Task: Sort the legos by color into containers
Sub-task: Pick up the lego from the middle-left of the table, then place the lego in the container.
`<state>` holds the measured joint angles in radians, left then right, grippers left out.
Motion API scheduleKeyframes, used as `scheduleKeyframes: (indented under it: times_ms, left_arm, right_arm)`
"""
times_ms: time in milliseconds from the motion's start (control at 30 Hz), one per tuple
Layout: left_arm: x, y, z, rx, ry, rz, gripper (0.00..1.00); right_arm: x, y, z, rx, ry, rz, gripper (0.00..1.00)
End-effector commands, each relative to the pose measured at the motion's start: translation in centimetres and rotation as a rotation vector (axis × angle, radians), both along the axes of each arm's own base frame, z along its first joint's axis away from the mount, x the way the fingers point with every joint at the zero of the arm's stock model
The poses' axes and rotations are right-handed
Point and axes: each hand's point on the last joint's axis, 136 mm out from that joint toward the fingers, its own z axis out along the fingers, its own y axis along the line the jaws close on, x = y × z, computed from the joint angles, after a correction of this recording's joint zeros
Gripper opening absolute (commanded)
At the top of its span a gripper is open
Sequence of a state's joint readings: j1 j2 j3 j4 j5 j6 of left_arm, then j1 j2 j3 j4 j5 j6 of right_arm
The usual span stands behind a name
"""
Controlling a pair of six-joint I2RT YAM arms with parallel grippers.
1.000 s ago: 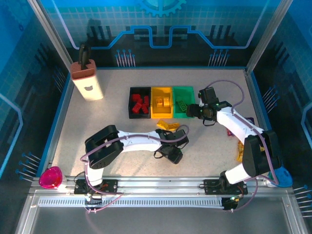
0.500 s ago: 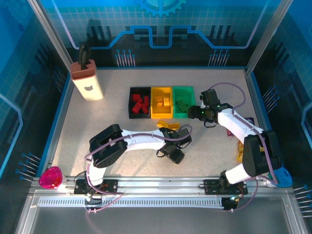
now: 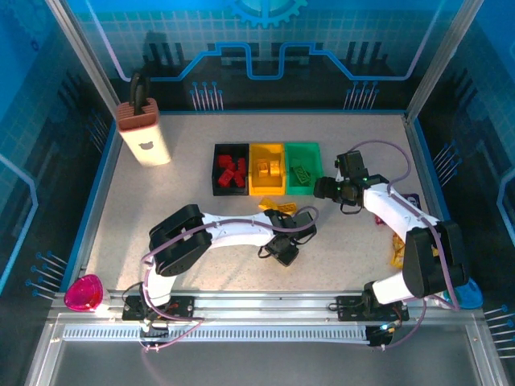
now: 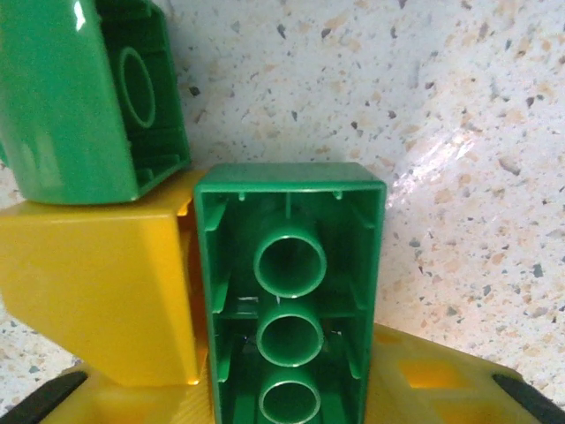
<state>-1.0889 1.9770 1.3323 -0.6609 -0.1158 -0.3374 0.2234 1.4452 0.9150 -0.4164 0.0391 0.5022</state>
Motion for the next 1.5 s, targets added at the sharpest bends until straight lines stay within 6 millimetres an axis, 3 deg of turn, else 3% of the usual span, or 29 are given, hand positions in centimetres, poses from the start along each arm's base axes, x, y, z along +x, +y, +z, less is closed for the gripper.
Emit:
scheduleKeyframes:
  times_ms: [0,200,300,400,433,567,733,933,1167,1267,1333,1467]
  left_arm:
    - [1.0,-2.8,1.9,-0.131,-0.080,-0.028,0.37]
    - [1.1,-2.7,7.2,-0.230,-0.124,-0.024,0.36]
    - [2.2,-2.9,10.0,-0.287,-0.144,-0.011,0.36]
    - [4.8,-2.7,12.2,-0.340,-0.177,0.019,0.36]
    - [6.1,-2.6,12.7,-0.352,-0.187,0.037,0.36]
    - [11.1,-2.6,14.6,-0.405,-0.240,0.096,0.36]
    - [18.4,-3.5,15.1,-0.460,-0.276,0.194,0.36]
    - [23.7,-5.4,14.2,-0.447,-0.284,0.208,0.36]
    - [26.8,-5.8,12.4,-0.437,-0.273,0.233,0.39]
    - [27.8,-5.7,11.9,-0.430,-0.267,0.247,0.58]
    - [28.1,-5.6,12.6,-0.433,-0.278,0.250,0.74]
    - [27.7,-5.0,16.4,-0.465,-0.323,0.240,0.77]
  right_arm:
    - [0.3,-0.2,1.0,0.032,-0.035,-0.020,0.76]
    - [0.2,-0.9,1.4,0.034,-0.050,-0.042,0.76]
    - [0.2,-1.2,1.6,0.040,-0.059,-0.052,0.76]
    - [0.3,-1.8,2.2,0.043,-0.078,-0.073,0.76]
    - [-0.4,-2.2,1.4,0.041,-0.061,-0.081,0.76]
    - [-0.9,-3.5,1.8,0.040,-0.076,-0.118,0.75]
    - [-1.8,-4.6,2.6,0.041,-0.101,-0.148,0.75]
    - [-2.7,-4.0,2.8,0.073,-0.111,-0.106,0.75]
    - [-3.2,-2.7,3.1,0.112,-0.140,-0.050,0.75]
    - [-3.2,-1.9,3.5,0.106,-0.147,-0.010,0.75]
    - [-3.3,-1.2,3.7,0.097,-0.147,0.017,0.75]
    - [-3.7,0.4,4.0,0.084,-0.142,0.061,0.74]
